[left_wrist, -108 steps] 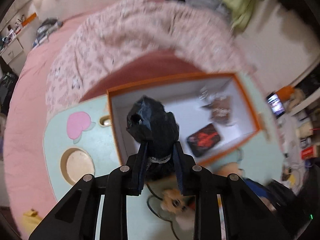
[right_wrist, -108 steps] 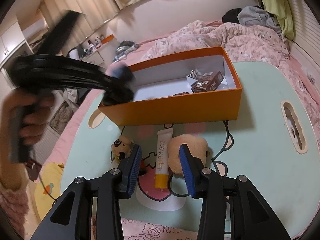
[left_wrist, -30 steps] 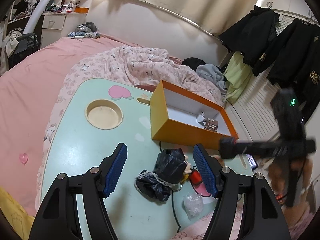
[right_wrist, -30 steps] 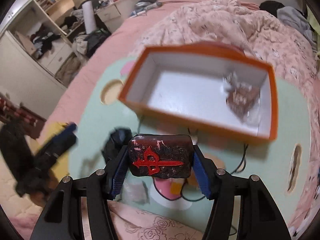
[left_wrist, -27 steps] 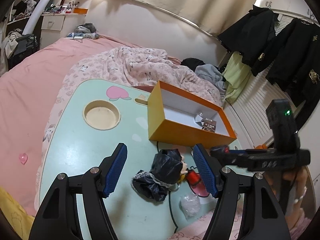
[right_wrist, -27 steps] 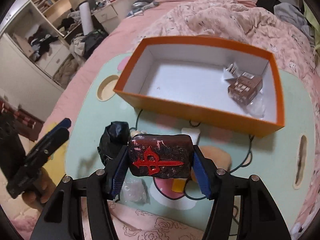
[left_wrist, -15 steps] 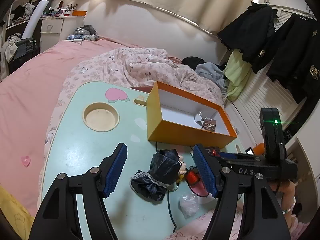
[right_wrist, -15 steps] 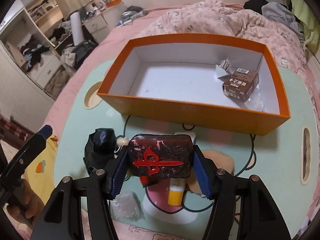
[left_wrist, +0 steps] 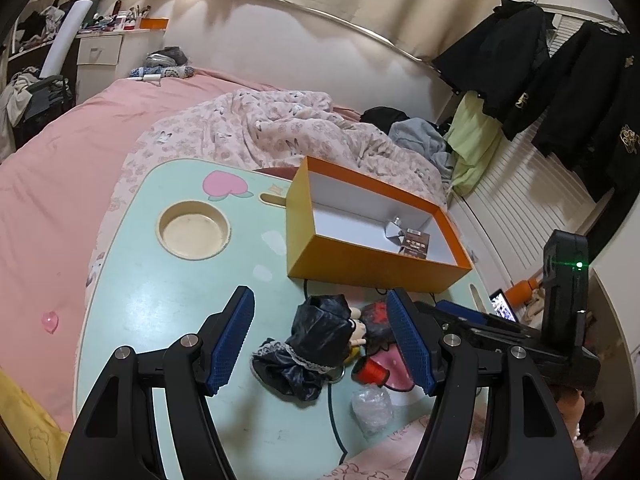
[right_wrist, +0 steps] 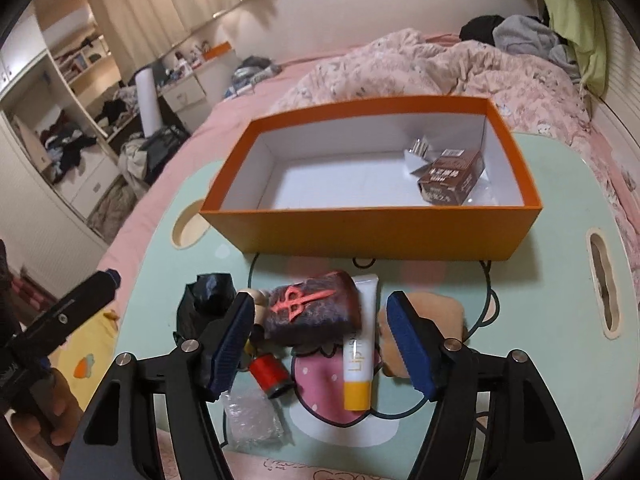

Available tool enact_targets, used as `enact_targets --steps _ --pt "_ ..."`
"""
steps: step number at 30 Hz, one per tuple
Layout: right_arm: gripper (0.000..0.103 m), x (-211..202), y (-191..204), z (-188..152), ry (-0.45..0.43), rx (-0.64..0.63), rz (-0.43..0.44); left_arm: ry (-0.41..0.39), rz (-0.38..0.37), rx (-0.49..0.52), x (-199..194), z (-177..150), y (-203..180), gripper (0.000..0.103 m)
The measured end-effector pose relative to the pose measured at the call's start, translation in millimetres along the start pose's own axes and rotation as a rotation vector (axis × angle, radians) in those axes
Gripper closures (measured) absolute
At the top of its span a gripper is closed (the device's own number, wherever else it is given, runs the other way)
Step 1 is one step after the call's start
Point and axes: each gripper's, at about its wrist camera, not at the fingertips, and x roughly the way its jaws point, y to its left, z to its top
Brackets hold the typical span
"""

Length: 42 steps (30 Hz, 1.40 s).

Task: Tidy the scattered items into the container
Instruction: 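Lift the dark red box out and place it on the table, then grasp the silver metal cap inside the box with the left tool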

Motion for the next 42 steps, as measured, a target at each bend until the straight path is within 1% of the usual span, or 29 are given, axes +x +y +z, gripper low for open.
enact_targets --steps 5,7,10,12,13,15,17,19,21,22,23,24,27,28,29,31,33,35,37,39,40,41,42 --pt "0.034 -4.6 -3.7 -5.3 -0.014 0.030 -0.026 -0.007 0.020 0.027 0.4 10.3 -6.8 0.034" --pt "0.034 -4.6 -5.0 -10.7 -0.013 0.042 -0.048 -0.005 0.032 0.046 2.5 21.7 -12.1 0.034" --pt "0.034 -8.1 -6.6 -16.3 -0.016 0.048 -0.071 0.019 0.037 0.086 10.3 47.6 -26.6 0.034" --pt "0.034 -12.4 -8.4 -18.2 -0.032 0.055 -0.087 0.068 0.038 0.126 24.5 69.3 -44.3 0.034" --pt "0.034 -16.1 -10.1 -19.3 -0.045 0.061 -0.094 0.111 0.030 0.154 36.2 80.1 -55.8 0.034" --pt "0.034 -22.5 -14.1 -21.4 -0.066 0.072 -0.108 0.179 0.003 0.195 59.7 95.7 -74.7 0.034" --pt "0.034 -26.4 -18.7 -23.2 -0.079 0.091 -0.103 0.239 -0.013 0.209 88.7 106.9 -91.1 0.034" --pt "0.034 -28.8 -25.6 -24.5 -0.083 0.124 -0.084 0.317 0.018 0.195 131.7 112.6 -107.4 0.034" --pt "0.034 -29.2 -28.2 -24.7 -0.082 0.141 -0.073 0.381 0.032 0.201 167.7 111.9 -120.0 0.036" --pt "0.034 -29.0 -29.1 -25.0 -0.078 0.141 -0.069 0.415 0.048 0.196 186.4 109.1 -124.4 0.044" --pt "0.034 -29.0 -29.2 -25.3 -0.077 0.140 -0.067 0.449 0.066 0.188 203.5 105.0 -127.4 0.049" --pt "0.034 -29.5 -29.6 -25.2 -0.076 0.138 -0.065 0.476 0.078 0.180 216.4 102.4 -128.8 0.056" --pt "0.034 -31.3 -31.7 -26.3 -0.083 0.145 -0.057 0.540 0.106 0.116 248.1 96.6 -123.3 0.057" --pt "0.034 -31.2 -32.3 -26.5 -0.082 0.147 -0.054 0.545 0.099 0.083 253.2 96.0 -119.1 0.057" --pt "0.034 -30.7 -32.3 -26.6 -0.080 0.149 -0.051 0.539 0.069 0.052 256.1 95.7 -116.1 0.057" --pt "0.034 -29.4 -32.4 -27.5 -0.072 0.152 -0.044 0.529 0.044 0.019 258.6 95.8 -113.0 0.057" --pt "0.034 -27.3 -31.9 -28.1 -0.062 0.154 -0.037 0.518 0.060 -0.012 261.5 95.3 -108.6 0.057" --pt "0.034 -26.0 -31.6 -28.6 -0.057 0.156 -0.034 0.512 0.083 -0.016 265.4 94.0 -108.0 0.060" --pt "0.034 -25.5 -30.5 -29.2 -0.054 0.153 -0.034 0.499 0.107 0.011 267.6 96.2 -109.3 0.066" --pt "0.034 -25.2 -29.2 -29.2 -0.053 0.148 -0.034 0.486 0.125 0.050 266.2 93.8 -113.4 0.068" --pt "0.034 -24.9 -28.7 -29.4 -0.051 0.147 -0.034 0.478 0.141 0.081 267.5 92.9 -116.1 0.075" --pt "0.034 -24.6 -28.9 -29.5 -0.050 0.147 -0.034 0.465 0.163 0.134 267.4 90.7 -119.8 0.078" --pt "0.034 -24.7 -28.9 -29.8 -0.050 0.148 -0.034 0.454 0.168 0.173 266.6 88.8 -121.8 0.078"
